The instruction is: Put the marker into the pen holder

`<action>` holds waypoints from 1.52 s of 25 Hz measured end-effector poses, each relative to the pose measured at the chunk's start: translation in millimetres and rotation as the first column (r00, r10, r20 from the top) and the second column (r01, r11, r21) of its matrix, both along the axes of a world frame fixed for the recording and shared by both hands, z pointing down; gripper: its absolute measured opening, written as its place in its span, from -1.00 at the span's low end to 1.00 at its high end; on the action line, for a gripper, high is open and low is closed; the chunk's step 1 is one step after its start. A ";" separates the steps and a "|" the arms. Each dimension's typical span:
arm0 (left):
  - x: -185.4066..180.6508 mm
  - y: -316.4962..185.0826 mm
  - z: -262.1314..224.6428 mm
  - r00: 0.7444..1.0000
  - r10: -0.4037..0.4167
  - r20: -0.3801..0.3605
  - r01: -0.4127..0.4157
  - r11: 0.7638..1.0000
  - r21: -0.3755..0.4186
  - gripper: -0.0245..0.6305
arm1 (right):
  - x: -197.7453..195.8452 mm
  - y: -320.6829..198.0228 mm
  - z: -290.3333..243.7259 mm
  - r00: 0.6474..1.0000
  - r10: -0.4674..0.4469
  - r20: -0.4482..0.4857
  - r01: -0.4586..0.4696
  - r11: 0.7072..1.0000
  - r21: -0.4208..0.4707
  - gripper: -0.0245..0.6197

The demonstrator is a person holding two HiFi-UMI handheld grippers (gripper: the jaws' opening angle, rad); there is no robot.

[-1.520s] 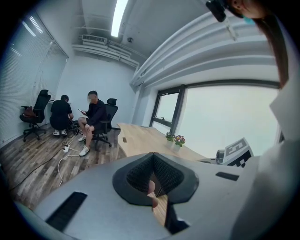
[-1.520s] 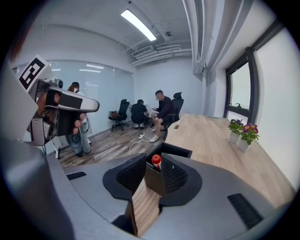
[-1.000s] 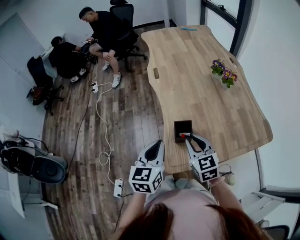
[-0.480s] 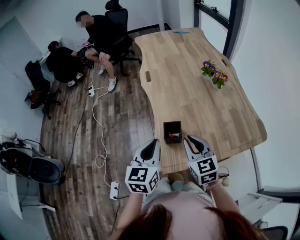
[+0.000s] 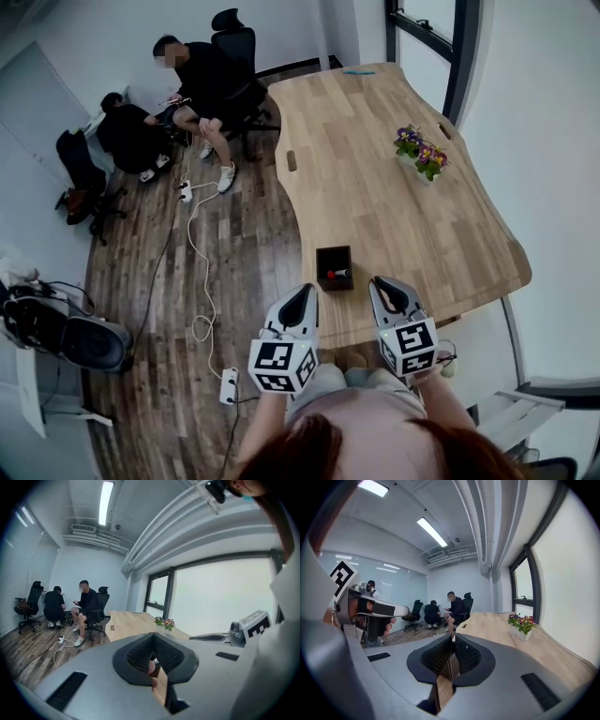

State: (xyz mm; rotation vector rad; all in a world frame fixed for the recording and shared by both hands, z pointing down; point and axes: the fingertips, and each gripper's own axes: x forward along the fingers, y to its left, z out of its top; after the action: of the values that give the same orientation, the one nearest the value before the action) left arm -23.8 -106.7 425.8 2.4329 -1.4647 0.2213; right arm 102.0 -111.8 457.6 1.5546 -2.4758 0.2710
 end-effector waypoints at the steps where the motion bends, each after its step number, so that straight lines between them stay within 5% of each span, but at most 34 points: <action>1: 1.9 0.1 -0.5 1.000 0.003 0.000 -0.003 1.000 0.001 -0.92 | 2.2 0.3 0.2 1.000 0.008 -0.002 -0.008 1.000 -0.001 -0.88; 11: 2.3 6.0 -8.6 0.999 0.053 -0.001 -0.053 0.998 0.015 -0.92 | 12.1 10.9 -15.4 0.995 0.094 0.032 -0.095 0.994 0.045 -0.92; 38: -65.6 94.6 -42.3 0.987 0.156 -0.034 -0.152 0.984 0.095 -0.92 | -33.3 111.7 -67.6 0.967 0.255 0.021 -0.255 0.955 0.153 -0.92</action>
State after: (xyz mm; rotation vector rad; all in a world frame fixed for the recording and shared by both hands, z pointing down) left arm -89.4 -12.1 383.6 2.6107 -1.2977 0.1379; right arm 68.7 -0.1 390.0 1.9415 -2.3421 0.1198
